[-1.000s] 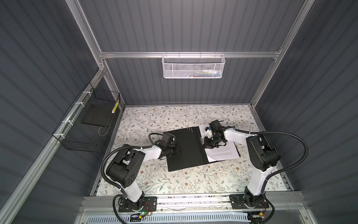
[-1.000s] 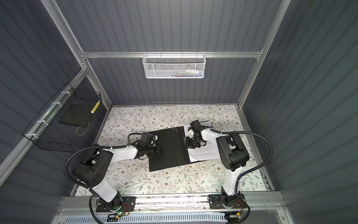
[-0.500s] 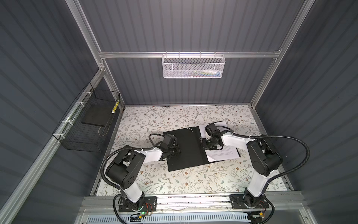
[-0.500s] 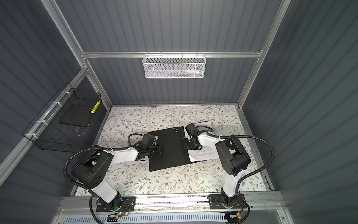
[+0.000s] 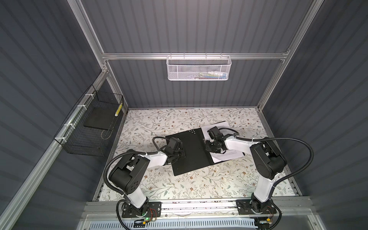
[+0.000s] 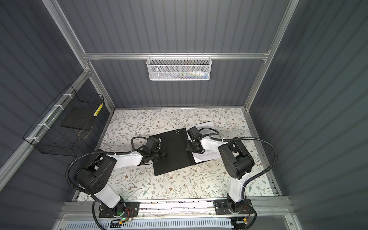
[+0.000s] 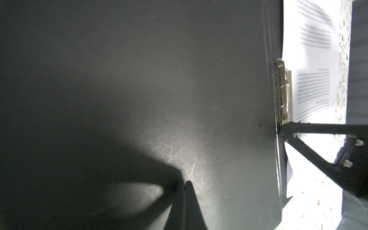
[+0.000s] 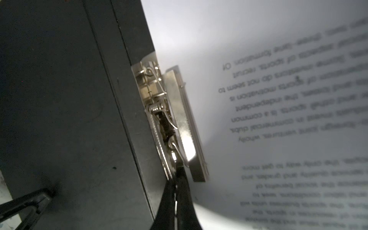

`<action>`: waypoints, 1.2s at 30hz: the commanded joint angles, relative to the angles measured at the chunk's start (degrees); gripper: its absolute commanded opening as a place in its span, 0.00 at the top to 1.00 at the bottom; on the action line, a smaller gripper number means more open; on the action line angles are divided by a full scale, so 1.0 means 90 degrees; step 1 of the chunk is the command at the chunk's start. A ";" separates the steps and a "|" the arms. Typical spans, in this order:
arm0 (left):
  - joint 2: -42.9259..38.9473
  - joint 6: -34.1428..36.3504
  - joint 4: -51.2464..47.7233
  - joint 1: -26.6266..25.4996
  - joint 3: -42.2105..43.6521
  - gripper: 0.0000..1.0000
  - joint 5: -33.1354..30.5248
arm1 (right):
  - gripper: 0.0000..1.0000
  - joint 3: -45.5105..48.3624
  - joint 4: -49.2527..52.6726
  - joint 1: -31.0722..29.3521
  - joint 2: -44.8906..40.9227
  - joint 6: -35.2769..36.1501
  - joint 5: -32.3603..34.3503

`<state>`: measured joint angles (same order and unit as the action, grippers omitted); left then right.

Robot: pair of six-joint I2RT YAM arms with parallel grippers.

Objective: Put the files into the folder

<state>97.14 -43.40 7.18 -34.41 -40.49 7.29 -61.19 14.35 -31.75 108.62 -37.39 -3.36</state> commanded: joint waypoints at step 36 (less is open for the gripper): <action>0.0967 -0.0146 -0.3379 -0.0187 0.0986 1.00 -0.0314 | 0.93 0.0815 0.2799 0.0034 -0.0205 -0.0044 -0.0365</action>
<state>97.82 -44.86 10.72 -34.65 -39.83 4.23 -56.69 11.75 -30.72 103.44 -39.64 -6.72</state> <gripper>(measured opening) 0.044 0.061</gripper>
